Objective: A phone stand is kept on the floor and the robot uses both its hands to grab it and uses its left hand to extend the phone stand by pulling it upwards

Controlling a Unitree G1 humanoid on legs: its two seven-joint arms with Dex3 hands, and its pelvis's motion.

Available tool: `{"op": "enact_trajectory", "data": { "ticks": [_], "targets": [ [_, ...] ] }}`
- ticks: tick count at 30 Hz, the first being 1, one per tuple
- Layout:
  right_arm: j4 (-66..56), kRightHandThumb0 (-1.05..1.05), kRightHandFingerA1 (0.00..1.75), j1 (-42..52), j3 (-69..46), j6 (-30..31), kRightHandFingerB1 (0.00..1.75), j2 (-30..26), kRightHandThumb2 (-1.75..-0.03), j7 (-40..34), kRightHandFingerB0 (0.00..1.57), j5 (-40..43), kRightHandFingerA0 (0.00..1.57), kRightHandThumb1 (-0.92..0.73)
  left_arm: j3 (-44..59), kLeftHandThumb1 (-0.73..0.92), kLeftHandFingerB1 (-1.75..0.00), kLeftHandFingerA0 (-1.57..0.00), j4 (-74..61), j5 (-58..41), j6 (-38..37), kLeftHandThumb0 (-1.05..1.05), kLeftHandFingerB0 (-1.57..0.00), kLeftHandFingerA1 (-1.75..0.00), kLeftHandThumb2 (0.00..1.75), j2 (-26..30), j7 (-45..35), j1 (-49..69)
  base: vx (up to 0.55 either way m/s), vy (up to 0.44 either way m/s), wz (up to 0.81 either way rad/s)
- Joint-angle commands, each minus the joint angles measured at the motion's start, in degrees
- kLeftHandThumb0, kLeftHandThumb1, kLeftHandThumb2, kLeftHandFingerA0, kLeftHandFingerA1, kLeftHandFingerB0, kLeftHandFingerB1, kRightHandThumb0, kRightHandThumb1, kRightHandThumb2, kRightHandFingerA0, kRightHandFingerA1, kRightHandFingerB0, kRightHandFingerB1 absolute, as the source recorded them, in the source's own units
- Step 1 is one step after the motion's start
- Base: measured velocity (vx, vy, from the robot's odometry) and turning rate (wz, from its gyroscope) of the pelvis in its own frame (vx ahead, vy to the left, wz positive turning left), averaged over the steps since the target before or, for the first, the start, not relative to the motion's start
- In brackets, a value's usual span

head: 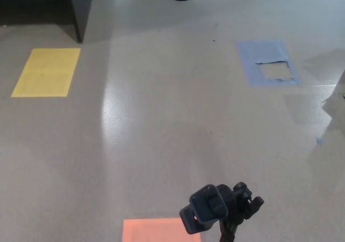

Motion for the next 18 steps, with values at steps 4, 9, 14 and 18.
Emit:
{"op": "enact_trajectory", "data": {
  "ticks": [4,9,14,18],
  "targets": [
    [-3.2,-1.05,0.88,-0.1,-4.6,-20.6,0.77,-0.2,-0.6,8.2,0.33,10.6,0.29,-0.53,4.0,0.6,-0.3,-0.39,-10.2,-11.5,-21.1,-0.99,-0.32,-0.33,0.6,0.2,-9.2,4.4,0.0,0.0,0.0],
    [-6.1,-0.5,0.62,3.1,-0.6,-21.2,0.67,-1.9,-0.74,8.0,0.12,5.1,0.01,0.11,1.8,0.49,-0.32,-0.3,-14.2,-14.8,-22.0,-1.02,-0.24,-0.35,0.71,-2.0,-11.8,5.5,0.0,0.0,0.0],
    [-10.9,-1.05,0.53,4.4,4.2,-21.1,0.53,-2.4,-0.58,7.7,0.0,0.5,0.0,-0.52,-2.0,0.48,-0.35,-0.29,-23.7,-11.9,-20.1,-0.95,-0.18,-0.39,0.92,-1.1,-11.9,6.6,0.0,0.0,0.0],
    [-13.9,-1.05,0.42,2.1,7.5,-20.4,0.45,-2.0,-0.62,3.2,0.0,-5.4,0.0,-0.6,-6.6,0.66,-0.24,-0.27,-33.9,-7.7,-18.2,-1.02,-0.12,-0.3,0.62,-0.5,-11.3,4.4,0.0,0.0,0.0]
  ]
}}
